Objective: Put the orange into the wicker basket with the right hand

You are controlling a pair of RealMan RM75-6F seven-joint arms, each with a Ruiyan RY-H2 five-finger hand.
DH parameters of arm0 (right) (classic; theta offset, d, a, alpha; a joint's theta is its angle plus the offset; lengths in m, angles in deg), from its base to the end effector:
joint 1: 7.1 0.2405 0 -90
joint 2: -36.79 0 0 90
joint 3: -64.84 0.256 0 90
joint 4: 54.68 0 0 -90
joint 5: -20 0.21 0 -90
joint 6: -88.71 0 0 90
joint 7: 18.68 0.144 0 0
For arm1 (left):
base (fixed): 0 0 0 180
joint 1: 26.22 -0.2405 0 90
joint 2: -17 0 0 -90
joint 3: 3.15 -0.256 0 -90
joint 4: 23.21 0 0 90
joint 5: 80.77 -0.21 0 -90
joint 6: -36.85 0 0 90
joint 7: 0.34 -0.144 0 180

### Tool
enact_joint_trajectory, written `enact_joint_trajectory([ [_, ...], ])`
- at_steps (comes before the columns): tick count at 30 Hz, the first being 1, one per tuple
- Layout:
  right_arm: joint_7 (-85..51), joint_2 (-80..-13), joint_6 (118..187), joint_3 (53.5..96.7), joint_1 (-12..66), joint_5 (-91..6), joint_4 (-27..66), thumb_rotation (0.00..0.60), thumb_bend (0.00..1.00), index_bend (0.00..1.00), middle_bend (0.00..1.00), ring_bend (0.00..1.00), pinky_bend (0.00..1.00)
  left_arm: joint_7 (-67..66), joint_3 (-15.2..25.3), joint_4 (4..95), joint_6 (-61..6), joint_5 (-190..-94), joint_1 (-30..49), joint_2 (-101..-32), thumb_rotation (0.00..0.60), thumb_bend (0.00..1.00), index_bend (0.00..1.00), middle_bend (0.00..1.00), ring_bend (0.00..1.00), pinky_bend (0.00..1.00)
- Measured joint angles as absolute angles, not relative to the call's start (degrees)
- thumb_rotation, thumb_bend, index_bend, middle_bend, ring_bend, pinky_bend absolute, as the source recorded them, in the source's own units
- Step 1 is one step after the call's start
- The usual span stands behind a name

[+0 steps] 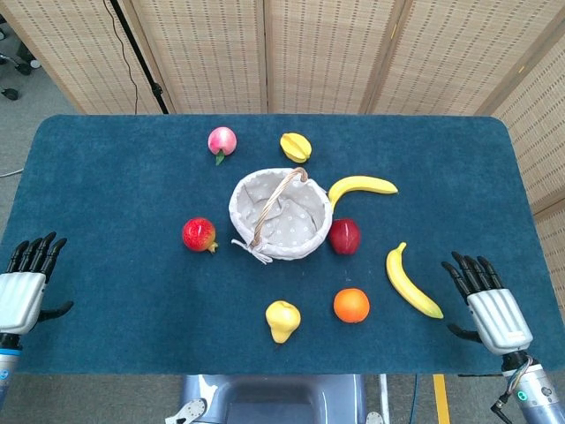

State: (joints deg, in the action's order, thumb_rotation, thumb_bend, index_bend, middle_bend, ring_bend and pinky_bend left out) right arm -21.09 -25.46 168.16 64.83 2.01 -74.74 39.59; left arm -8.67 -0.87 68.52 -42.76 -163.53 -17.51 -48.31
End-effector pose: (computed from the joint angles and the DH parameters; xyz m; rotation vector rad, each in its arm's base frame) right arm -0.2838 -0.1883 0.1382 1.6595 -0.8544 0.9048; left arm -0.3121 0.1994 0.1424 -1.4808 -0.8569 -0.7649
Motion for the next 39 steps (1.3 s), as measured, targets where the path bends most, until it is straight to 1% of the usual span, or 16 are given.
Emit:
enact_joint_trajectory([
  [7,-23.48,-24.79,167.32,62.0,2.62,-80.1,44.34,0.6,0.0,0.11,0.0,0.0,0.0,-8.71,-0.59,68.23,-43.12,-163.3,-17.52,-48.43,0.6,0.06,0.0,0.0,0.0,0.0],
  [13,-25.86,-27.56,164.09,60.48,4.12,-82.69,45.17,0.6,0.0,0.12,0.0,0.0,0.0,-8.86,-0.53,68.1,-43.25,-163.15,-17.56,-48.48,0.6,0.06,0.0,0.0,0.0,0.0],
  [22,-27.21,-33.42,157.79,62.86,8.91,-80.37,44.26,0.6,0.0,0.12,0.0,0.0,0.01,-8.4,-0.46,67.69,-43.22,-162.98,-17.57,-48.48,0.6,0.06,0.0,0.0,0.0,0.0],
  [31,-27.63,-36.68,154.12,65.33,12.04,-76.04,43.53,0.6,0.0,0.15,0.03,0.03,0.02,-8.38,-0.16,67.27,-42.95,-162.14,-17.47,-48.51,0.6,0.06,0.0,0.0,0.0,0.0],
  [39,-28.62,-40.1,151.92,65.36,13.49,-73.24,41.35,0.6,0.0,0.17,0.04,0.04,0.04,-8.1,0.09,67.13,-42.92,-161.7,-17.48,-48.37,0.6,0.06,0.0,0.0,0.0,0.0],
])
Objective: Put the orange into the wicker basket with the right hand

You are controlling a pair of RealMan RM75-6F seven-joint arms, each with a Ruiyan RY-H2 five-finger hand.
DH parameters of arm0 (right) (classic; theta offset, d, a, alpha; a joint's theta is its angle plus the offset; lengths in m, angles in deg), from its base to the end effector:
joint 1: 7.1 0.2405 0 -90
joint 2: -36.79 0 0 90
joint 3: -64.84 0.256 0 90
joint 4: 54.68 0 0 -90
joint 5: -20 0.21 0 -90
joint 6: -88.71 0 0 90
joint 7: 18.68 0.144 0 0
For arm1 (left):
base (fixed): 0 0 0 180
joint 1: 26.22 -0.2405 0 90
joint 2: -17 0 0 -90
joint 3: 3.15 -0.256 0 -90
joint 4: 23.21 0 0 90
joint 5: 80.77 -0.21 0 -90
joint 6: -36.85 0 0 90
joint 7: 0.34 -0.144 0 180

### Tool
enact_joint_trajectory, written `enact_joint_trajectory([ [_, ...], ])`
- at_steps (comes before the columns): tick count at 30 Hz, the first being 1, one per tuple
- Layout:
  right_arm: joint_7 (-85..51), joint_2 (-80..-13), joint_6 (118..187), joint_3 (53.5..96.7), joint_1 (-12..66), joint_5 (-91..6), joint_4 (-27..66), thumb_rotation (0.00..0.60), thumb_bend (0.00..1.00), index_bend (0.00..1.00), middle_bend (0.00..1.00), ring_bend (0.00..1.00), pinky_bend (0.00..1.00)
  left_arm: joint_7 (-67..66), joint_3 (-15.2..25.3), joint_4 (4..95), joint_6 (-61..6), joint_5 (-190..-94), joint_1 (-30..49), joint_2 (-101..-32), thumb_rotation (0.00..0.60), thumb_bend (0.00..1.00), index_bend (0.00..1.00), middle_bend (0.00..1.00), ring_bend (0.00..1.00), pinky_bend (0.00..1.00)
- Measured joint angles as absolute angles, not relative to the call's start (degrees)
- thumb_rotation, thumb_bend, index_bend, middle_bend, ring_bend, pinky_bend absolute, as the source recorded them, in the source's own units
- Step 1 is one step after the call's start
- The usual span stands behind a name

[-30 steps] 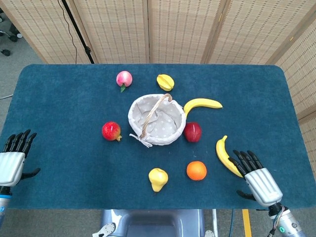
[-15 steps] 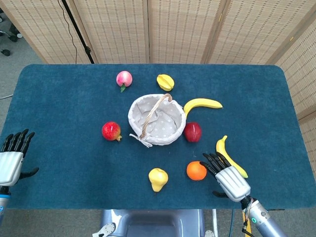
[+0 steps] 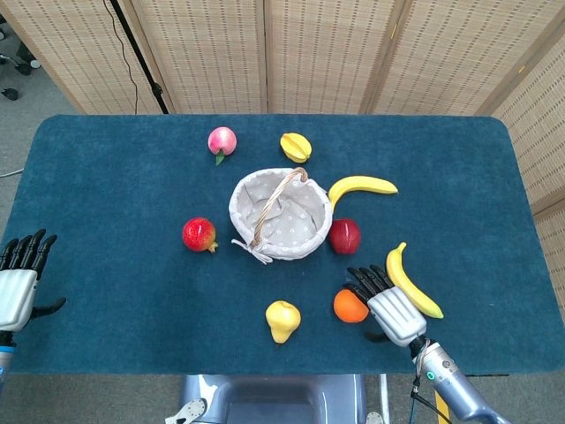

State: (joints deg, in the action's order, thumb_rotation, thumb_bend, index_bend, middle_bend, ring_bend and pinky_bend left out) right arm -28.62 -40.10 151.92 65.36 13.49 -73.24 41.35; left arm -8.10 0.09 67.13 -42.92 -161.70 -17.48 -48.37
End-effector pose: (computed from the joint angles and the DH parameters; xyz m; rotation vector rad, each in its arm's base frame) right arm -0.2121 -0.2194 0.0260 1.9679 -0.9549 0.9784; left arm -0.3192 0.2039 0.1492 -1.4407 -0.8497 -0.7539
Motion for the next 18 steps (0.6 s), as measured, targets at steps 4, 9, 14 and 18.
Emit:
enact_joint_trajectory([
  [4,-28.58,-41.14,151.92,65.02,13.67,-72.83,40.29,0.6,0.0,0.19,0.06,0.06,0.06,-7.98,0.09,67.18,-43.08,-161.83,-17.51,-48.34,0.6,0.06,0.0,0.0,0.0,0.0],
  [9,-27.87,-42.59,151.85,64.59,13.94,-72.18,38.87,0.6,0.0,0.21,0.07,0.08,0.07,-7.91,0.07,67.16,-42.94,-161.77,-17.46,-48.31,0.6,0.06,0.0,0.0,0.0,0.0],
  [14,-27.07,-43.92,151.86,64.24,14.18,-71.86,37.86,0.6,0.0,0.21,0.08,0.08,0.08,-7.83,0.1,67.25,-43.15,-161.84,-17.52,-48.22,0.6,0.06,0.0,0.0,0.0,0.0],
  [18,-26.08,-45.06,151.81,64.26,14.47,-71.49,36.94,0.6,0.0,0.28,0.13,0.14,0.14,-7.8,0.13,67.26,-43.16,-161.78,-17.53,-48.19,0.6,0.06,0.0,0.0,0.0,0.0],
])
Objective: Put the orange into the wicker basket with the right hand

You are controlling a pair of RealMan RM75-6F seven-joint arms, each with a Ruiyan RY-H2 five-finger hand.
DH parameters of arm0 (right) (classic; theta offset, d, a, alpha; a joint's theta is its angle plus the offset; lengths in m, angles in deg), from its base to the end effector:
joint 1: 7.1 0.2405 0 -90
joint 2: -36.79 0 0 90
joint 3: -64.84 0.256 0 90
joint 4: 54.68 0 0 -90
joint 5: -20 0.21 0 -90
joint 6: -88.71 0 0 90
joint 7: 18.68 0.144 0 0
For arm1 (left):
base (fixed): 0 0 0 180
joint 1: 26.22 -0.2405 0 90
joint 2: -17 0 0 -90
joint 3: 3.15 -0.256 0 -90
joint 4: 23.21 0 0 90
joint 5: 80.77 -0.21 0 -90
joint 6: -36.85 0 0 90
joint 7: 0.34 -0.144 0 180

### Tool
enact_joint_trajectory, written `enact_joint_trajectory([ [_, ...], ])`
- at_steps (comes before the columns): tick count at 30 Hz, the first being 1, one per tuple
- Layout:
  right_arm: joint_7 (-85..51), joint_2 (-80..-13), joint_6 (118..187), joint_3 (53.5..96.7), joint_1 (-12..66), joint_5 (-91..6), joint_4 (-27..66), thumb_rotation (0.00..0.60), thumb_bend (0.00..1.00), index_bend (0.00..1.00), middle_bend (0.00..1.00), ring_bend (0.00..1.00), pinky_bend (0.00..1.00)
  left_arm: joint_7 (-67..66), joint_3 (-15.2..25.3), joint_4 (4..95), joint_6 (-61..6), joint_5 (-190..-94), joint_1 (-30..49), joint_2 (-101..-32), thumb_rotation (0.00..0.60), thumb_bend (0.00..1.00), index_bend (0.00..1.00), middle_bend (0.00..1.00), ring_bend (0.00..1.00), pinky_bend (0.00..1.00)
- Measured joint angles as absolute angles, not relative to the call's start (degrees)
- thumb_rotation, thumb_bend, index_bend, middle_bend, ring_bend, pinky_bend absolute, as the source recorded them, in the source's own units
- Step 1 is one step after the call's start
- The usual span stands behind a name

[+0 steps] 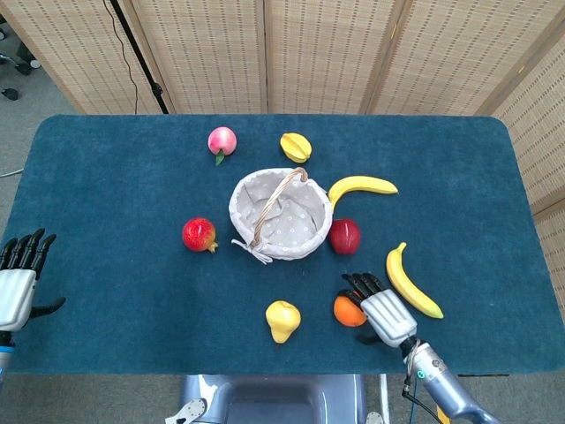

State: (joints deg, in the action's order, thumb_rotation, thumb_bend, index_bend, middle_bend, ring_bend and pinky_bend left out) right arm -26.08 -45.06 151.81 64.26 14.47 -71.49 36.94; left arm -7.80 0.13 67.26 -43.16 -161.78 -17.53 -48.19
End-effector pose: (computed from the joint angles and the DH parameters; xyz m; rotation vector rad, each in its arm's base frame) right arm -0.2157 -0.2203 0.0018 1.9574 -1.0321 0.9902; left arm -0.3188 0.2038 0.1506 -1.4370 -0.8494 -0.7602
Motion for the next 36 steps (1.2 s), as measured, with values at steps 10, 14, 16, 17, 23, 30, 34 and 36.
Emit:
enact_joint_trajectory([
  [10,-25.45,-48.93,155.42,65.17,14.08,-71.17,32.78,0.6,0.3,0.69,0.58,0.62,0.67,-7.65,0.17,67.2,-42.97,-161.6,-17.46,-48.15,0.6,0.06,0.0,0.0,0.0,0.0],
  [14,-25.89,-48.01,155.97,65.44,14.0,-70.88,33.55,0.6,0.31,0.7,0.6,0.65,0.69,-7.47,0.14,67.2,-42.83,-161.59,-17.42,-48.13,0.6,0.06,0.0,0.0,0.0,0.0],
  [16,-26.48,-46.88,156.32,65.62,13.99,-70.81,34.76,0.6,0.31,0.7,0.6,0.65,0.69,-7.39,0.14,67.17,-42.75,-161.58,-17.39,-48.11,0.6,0.06,0.0,0.0,0.0,0.0],
  [17,-26.84,-46.25,156.49,65.74,13.99,-70.78,35.49,0.6,0.31,0.7,0.6,0.65,0.69,-7.35,0.14,67.17,-42.7,-161.56,-17.37,-48.08,0.6,0.06,0.0,0.0,0.0,0.0],
  [23,-31.07,-40.78,157.9,66.86,14.04,-70.62,41.87,0.6,0.31,0.7,0.6,0.65,0.69,-7.22,0.2,67.16,-42.74,-161.48,-17.38,-48.03,0.6,0.06,0.0,0.0,0.0,0.0],
  [30,-33.99,-35.89,158.53,69.03,14.98,-70.11,47.83,0.6,0.31,0.7,0.6,0.65,0.69,-7.29,0.17,67.04,-42.16,-161.17,-17.21,-48.17,0.6,0.06,0.0,0.0,0.0,0.0],
  [34,-34.03,-34.87,157.99,71.06,16.38,-68.94,49.27,0.6,0.31,0.7,0.6,0.65,0.69,-7.32,0.16,66.8,-41.78,-160.85,-17.08,-48.34,0.6,0.06,0.0,0.0,0.0,0.0],
  [36,-33.74,-34.5,157.54,72.26,17.21,-67.98,49.74,0.6,0.31,0.71,0.6,0.65,0.69,-7.32,0.2,66.75,-41.63,-160.66,-17.04,-48.39,0.6,0.06,0.0,0.0,0.0,0.0],
])
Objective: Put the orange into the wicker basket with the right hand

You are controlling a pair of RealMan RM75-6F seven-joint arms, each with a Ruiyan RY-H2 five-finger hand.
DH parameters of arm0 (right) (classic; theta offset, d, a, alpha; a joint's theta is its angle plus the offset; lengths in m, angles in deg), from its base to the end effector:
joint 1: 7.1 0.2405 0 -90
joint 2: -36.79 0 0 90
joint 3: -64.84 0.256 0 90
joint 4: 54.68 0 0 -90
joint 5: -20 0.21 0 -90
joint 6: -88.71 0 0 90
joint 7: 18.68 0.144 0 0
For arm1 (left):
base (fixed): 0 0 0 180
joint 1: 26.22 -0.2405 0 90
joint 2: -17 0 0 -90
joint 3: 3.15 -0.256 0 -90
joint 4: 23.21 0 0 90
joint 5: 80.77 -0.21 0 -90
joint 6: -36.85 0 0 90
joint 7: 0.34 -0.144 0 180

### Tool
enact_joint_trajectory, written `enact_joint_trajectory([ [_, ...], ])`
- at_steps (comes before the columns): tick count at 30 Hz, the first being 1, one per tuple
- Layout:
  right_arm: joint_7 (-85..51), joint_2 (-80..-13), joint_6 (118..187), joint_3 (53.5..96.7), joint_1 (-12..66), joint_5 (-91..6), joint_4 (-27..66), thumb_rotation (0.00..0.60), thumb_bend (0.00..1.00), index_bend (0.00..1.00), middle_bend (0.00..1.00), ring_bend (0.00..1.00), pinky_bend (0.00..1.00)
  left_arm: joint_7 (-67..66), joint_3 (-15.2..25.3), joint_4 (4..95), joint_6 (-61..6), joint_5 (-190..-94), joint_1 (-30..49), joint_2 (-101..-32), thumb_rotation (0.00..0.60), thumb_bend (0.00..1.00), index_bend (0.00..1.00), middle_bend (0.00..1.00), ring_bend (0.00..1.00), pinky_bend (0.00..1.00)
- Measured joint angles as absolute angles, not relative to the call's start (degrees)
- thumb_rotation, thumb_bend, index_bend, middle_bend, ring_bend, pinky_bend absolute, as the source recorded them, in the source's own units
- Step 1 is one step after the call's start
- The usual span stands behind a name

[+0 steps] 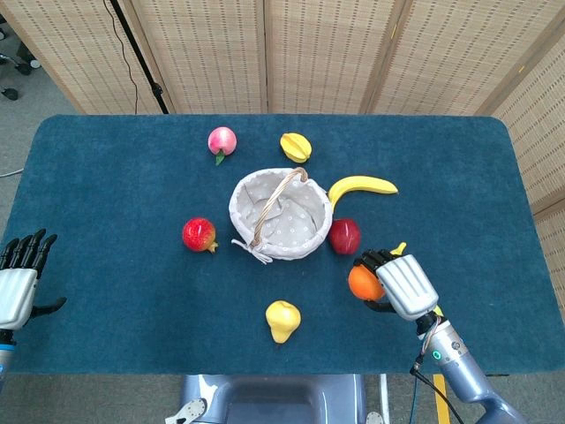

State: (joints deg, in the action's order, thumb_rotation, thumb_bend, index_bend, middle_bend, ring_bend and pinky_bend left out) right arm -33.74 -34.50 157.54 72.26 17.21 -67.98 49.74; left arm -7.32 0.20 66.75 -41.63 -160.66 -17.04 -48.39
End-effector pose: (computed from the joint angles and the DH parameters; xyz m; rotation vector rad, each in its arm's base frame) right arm -0.1691 -0.2585 0.0801 1.8059 -0.7955 1.1268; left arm -0.3224 0.2067 0.1482 -1.4371 -0.8744 -0.7451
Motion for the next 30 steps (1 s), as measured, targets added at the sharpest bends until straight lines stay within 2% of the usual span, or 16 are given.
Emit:
enact_joint_trajectory([
  [12,-34.85,-34.0,152.38,78.1,23.77,-61.4,51.88,0.6,0.31,0.71,0.61,0.65,0.69,-7.42,0.34,66.22,-40.79,-159.88,-16.7,-48.73,0.6,0.06,0.0,0.0,0.0,0.0],
  [30,-40.21,-39.24,145.67,81.12,33.09,-51.39,51.58,0.6,0.31,0.71,0.61,0.65,0.69,-6.6,0.42,65.9,-40.32,-159.37,-16.58,-48.62,0.6,0.06,0.0,0.0,0.0,0.0],
])
